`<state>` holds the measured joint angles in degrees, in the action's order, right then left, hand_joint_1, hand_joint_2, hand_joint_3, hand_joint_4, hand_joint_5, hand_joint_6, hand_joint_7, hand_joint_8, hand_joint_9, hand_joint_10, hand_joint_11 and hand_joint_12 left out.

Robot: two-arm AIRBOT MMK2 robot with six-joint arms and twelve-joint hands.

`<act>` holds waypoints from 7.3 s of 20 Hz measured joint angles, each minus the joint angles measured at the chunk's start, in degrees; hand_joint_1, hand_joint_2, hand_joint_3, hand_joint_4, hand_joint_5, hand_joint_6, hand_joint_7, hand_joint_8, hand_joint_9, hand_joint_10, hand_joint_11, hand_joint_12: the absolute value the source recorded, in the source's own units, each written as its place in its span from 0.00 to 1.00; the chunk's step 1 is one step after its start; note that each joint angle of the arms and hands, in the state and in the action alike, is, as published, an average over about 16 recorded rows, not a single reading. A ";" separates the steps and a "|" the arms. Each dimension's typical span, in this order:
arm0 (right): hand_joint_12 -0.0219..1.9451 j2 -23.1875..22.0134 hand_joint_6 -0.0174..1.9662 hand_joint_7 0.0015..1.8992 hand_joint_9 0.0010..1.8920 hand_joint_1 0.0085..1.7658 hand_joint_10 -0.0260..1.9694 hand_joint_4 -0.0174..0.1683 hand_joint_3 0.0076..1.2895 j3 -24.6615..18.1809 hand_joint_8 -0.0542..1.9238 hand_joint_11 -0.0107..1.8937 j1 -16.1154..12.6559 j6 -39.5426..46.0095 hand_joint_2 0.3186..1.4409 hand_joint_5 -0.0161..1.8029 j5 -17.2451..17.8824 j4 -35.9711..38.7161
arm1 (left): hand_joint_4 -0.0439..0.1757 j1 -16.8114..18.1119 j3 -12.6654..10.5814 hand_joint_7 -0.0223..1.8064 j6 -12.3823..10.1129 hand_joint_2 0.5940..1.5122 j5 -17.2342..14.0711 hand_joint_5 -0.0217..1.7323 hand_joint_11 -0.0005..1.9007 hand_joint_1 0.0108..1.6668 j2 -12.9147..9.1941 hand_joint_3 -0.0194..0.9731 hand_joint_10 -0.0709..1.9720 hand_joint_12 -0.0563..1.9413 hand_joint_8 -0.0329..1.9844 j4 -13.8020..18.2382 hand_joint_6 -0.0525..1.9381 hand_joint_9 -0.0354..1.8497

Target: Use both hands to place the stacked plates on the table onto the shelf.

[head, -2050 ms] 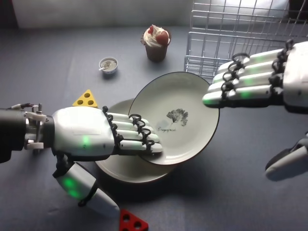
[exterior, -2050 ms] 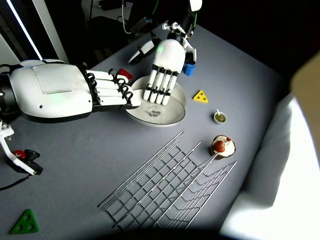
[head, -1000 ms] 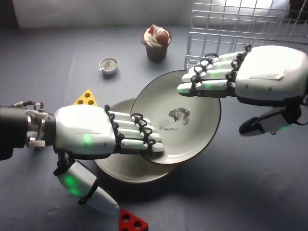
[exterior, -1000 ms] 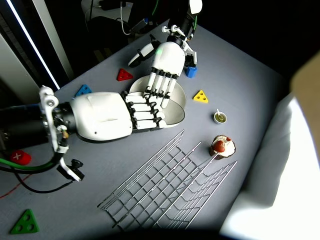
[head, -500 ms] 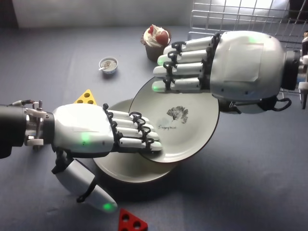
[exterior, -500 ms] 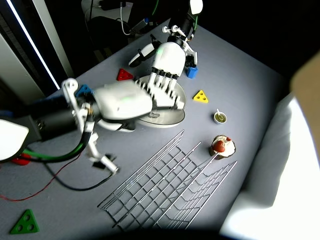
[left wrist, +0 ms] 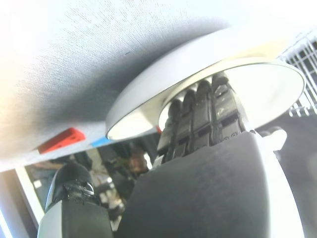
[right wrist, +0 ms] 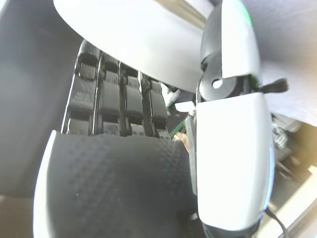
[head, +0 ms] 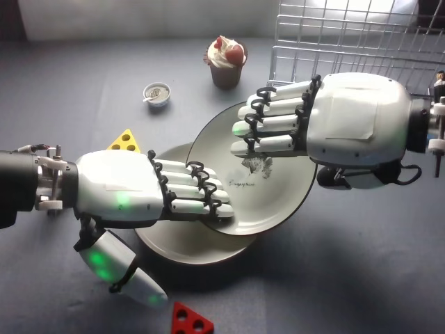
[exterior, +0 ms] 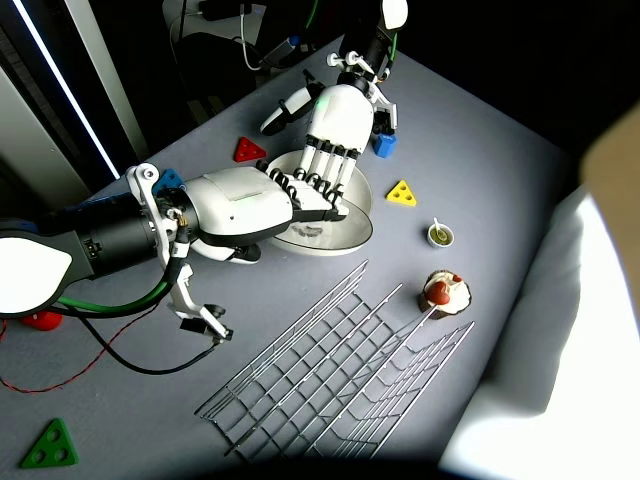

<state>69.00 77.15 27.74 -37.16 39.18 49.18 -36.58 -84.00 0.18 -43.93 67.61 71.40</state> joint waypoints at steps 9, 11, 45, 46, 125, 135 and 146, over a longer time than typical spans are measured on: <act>0.08 3.50 0.02 0.24 0.24 0.74 0.01 0.11 0.01 1.99 0.03 0.25 0.91 -0.02 0.57 0.28 -1.59 -1.97 | 0.19 -0.02 -0.25 0.04 -0.01 0.40 -0.15 0.06 0.04 0.04 0.10 0.04 0.03 0.02 0.01 -0.28 0.02 0.06; 0.12 4.15 0.05 0.29 0.29 0.75 0.02 0.10 0.01 2.29 0.03 0.28 0.74 -0.05 0.57 0.32 -1.53 -2.21 | 0.19 -0.02 -0.25 0.05 -0.02 0.40 -0.16 0.06 0.04 0.04 0.03 0.04 0.03 0.02 0.01 -0.50 0.02 0.06; 0.68 -7.34 0.45 0.62 0.64 0.83 0.29 0.08 0.00 -11.58 0.23 0.54 -17.04 28.79 0.53 0.57 -1.19 -7.38 | 0.20 4.20 6.80 0.09 -0.09 0.42 2.56 0.07 0.07 0.03 -21.60 0.04 0.04 0.04 0.02 -11.55 0.03 0.10; 0.68 -7.91 0.44 0.62 0.64 0.83 0.28 0.08 0.00 -11.46 0.23 0.54 -17.60 30.98 0.53 0.57 -1.36 -7.76 | 0.20 4.20 6.86 0.09 -0.09 0.42 2.55 0.07 0.07 0.04 -21.76 0.04 0.04 0.04 0.02 -11.47 0.03 0.10; 0.15 -2.07 0.11 0.44 0.50 0.68 0.05 0.07 0.00 17.89 0.05 0.55 -8.14 60.33 0.61 0.46 -12.18 -24.02 | 0.20 -0.33 9.33 0.10 -0.10 0.41 -5.12 0.08 0.09 0.04 -16.99 0.03 0.04 0.04 0.02 4.35 0.03 0.11; 0.09 -2.12 0.01 0.39 0.42 0.63 0.01 0.07 0.01 17.25 0.03 0.49 -8.58 57.14 0.58 0.41 -6.07 -25.19 | 0.19 -2.05 9.70 0.09 -0.09 0.41 -3.19 0.08 0.08 0.04 -15.70 0.04 0.04 0.04 0.02 3.92 0.03 0.10; 0.06 -3.14 0.01 0.34 0.37 0.58 0.01 0.07 0.01 10.00 0.03 0.42 -9.98 51.40 0.56 0.36 5.15 -12.55 | 0.19 -4.34 9.78 0.09 -0.06 0.42 -1.64 0.07 0.07 0.04 -14.13 0.04 0.04 0.03 0.02 2.20 0.02 0.10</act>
<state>65.86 87.15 17.76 14.24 44.33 36.64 -40.92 -74.21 0.12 -45.57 53.48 73.61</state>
